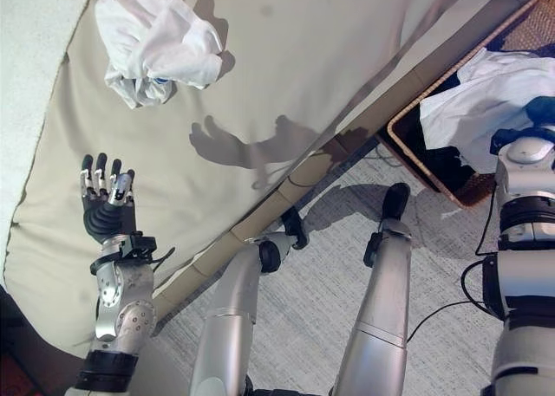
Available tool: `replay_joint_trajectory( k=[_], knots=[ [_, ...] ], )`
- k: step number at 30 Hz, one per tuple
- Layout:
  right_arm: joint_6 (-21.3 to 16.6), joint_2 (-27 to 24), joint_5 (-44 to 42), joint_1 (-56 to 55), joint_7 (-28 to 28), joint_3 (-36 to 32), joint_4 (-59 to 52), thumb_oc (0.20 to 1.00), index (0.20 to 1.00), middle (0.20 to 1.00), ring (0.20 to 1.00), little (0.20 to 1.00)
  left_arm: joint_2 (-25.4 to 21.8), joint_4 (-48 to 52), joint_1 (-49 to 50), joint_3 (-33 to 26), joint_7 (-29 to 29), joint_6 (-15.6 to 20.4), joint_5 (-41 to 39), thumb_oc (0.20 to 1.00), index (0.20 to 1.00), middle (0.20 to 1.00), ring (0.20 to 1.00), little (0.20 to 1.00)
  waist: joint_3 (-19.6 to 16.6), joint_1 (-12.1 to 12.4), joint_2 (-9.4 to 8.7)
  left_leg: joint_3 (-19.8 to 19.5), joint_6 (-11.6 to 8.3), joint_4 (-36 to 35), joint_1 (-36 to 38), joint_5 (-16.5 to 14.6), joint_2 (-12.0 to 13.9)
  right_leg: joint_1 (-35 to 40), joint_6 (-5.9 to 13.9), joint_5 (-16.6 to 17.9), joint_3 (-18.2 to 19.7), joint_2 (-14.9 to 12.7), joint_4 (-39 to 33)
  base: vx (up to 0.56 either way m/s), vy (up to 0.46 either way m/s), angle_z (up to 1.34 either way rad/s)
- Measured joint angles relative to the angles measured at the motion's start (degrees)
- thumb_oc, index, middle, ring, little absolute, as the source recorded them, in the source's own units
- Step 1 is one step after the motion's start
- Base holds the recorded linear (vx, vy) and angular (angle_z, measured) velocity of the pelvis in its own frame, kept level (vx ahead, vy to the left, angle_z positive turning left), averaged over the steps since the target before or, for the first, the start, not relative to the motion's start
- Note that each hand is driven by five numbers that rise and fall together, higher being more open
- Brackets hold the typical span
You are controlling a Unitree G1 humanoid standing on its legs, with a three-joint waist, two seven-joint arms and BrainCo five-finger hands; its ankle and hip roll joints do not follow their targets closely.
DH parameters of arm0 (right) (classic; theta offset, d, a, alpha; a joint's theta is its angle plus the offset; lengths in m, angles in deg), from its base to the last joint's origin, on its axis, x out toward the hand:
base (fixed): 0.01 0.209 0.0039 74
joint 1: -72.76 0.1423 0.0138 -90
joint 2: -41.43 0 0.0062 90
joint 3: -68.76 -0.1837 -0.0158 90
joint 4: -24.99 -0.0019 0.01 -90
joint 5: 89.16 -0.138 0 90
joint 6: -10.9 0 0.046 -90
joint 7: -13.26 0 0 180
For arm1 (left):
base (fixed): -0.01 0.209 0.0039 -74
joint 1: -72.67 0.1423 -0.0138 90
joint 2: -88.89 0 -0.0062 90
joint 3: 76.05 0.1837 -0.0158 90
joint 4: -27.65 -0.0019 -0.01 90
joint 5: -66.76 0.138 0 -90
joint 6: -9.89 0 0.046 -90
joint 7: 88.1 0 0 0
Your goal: Pick up clothes into the bucket
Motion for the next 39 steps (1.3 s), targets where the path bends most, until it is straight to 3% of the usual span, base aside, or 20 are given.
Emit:
replay_joint_trajectory(
  k=[1, 9, 17, 21, 26, 29, 31, 34, 36, 39],
  knots=[
    [0.15, 0.0, 0.06, 0.31, 0.0, 0.0, 0.01, 1.0, 1.0, 1.0, 1.0, 1.0, 0.0, 0.0, 0.0, -0.02, 0.07, 0.0, 0.0, 1.0, 1.0, 1.0, 1.0, 1.0, 0.0, -0.01, 0.0, 0.0, 0.0, 0.0, 0.02, 0.0, 0.0, 0.06, -0.04, 0.06, -0.01, 0.0, -0.08, 0.0, 0.0, 0.0],
    [0.33, 0.17, 0.06, 0.32, -0.01, 0.02, 0.21, 1.0, 1.0, 1.0, 1.0, 1.0, 0.24, -0.09, -1.54, -0.01, 0.59, 0.0, 0.0, 1.0, 1.0, 1.0, 1.0, 1.0, -0.01, -0.27, -0.02, 0.08, 0.58, -2.11, 1.83, 0.43, -0.11, 2.84, 0.28, 1.74, -0.76, 0.16, -3.61, 0.0, 0.003, -0.01],
    [0.42, 0.17, 0.19, -0.07, 0.31, -0.71, -0.1, 1.0, 1.0, 1.0, 1.0, 1.0, 0.32, -0.44, -3.23, -0.16, 0.67, 0.01, 0.09, 1.0, 1.0, 1.0, 1.0, 1.0, -0.03, -1.5, -0.17, -0.04, 0.52, -10.53, 8.21, 4.11, -1.28, 10.62, 0.77, 5.16, -3.31, 0.07, -11.84, 0.0, 0.001, 0.01],
    [0.35, 0.19, 0.01, -1.27, 2.42, -4.25, -1.36, 1.0, 1.0, 1.0, 1.0, 1.0, 0.32, -0.58, -3.16, -1.25, 0.67, 0.05, 0.15, 1.0, 1.0, 1.0, 1.0, 1.0, -0.82, -1.88, -1.36, -0.33, 0.19, -15.95, 14.03, 6.02, -2.07, 16.52, 0.97, 6.24, -4.85, 0.03, -16.14, -0.01, -0.003, 0.01],
    [-0.49, 0.6, -3.59, -9.33, 5.83, -13.83, -9.6, 1.0, 1.0, 1.0, 1.0, 1.0, 0.33, -1.81, -3.07, -2.84, 0.71, 0.03, 0.23, 1.0, 1.0, 1.0, 1.0, 1.0, -1.28, -2.14, -2.41, -1.93, -0.41, -21.2, 20.1, 8.39, -2.44, 23.76, 0.65, 7.52, -7.93, 0.19, -20.59, 0.03, -0.02, 0.09],
    [-2.71, 6.51, -4.71, -20.67, 7.5, -20.22, -22.94, 1.0, 1.0, 1.0, 1.0, 1.0, 0.68, -3.13, -1.04, -4.28, 0.73, -0.07, 1.16, 1.0, 1.0, 1.0, 1.0, 1.0, -2.49, -3.43, -3.55, -3.24, -1.4, -25.49, 25.63, 9.54, -2.55, 30.13, 1.17, 7.78, -10.05, 0.78, -24.52, 0.11, -0.059, 0.07],
    [-4.38, 10.39, -4.5, -29.03, 7.2, -20.6, -28.35, 1.0, 1.0, 1.0, 1.0, 1.0, 0.44, -5.43, -0.58, -4.58, 0.73, -0.39, 1.37, 1.0, 1.0, 1.0, 1.0, 1.0, -3.1, -3.47, -4.48, -3.71, -1.59, -27.66, 29.43, 9.95, -2.25, 34.38, 1.17, 8.0, -11.19, 1.35, -26.69, 0.12, -0.052, 0.03],
    [-6.12, 20.18, -3.43, -42.19, 3.52, -19.66, -37.17, 1.0, 1.0, 1.0, 1.0, 1.0, 0.21, -9.9, 2.22, -5.44, 0.65, -2.1, 4.38, 1.0, 1.0, 1.0, 1.0, 1.0, -5.21, -3.54, -5.81, -4.86, -2.52, -30.97, 35.09, 10.69, -1.66, 41.18, 1.17, 8.06, -13.34, 2.35, -30.31, 0.08, -0.041, 0.06],
    [-6.69, 25.64, -1.93, -49.59, -0.07, -16.24, -37.15, 1.0, 1.0, 1.0, 1.0, 1.0, 0.09, -12.11, 4.28, -5.7, 0.58, -3.0, 7.69, 1.0, 1.0, 1.0, 1.0, 1.0, -6.62, -4.69, -7.03, -5.2, -2.88, -33.28, 38.49, 10.96, -1.36, 44.95, 1.19, 8.02, -14.3, 2.99, -32.35, 0.1, -0.046, 0.09],
    [-6.6, 30.08, -1.82, -54.06, -3.09, -14.39, -36.9, 1.0, 1.0, 1.0, 1.0, 1.0, -0.05, -15.68, 3.97, -6.6, 1.26, -5.0, 12.8, 1.0, 1.0, 1.0, 1.0, 1.0, -6.97, -5.11, -7.3, -5.54, -3.31, -35.38, 41.26, 11.64, -1.3, 48.57, 1.62, 8.82, -15.49, 3.41, -35.32, 0.08, -0.004, 0.07]
  ],
)
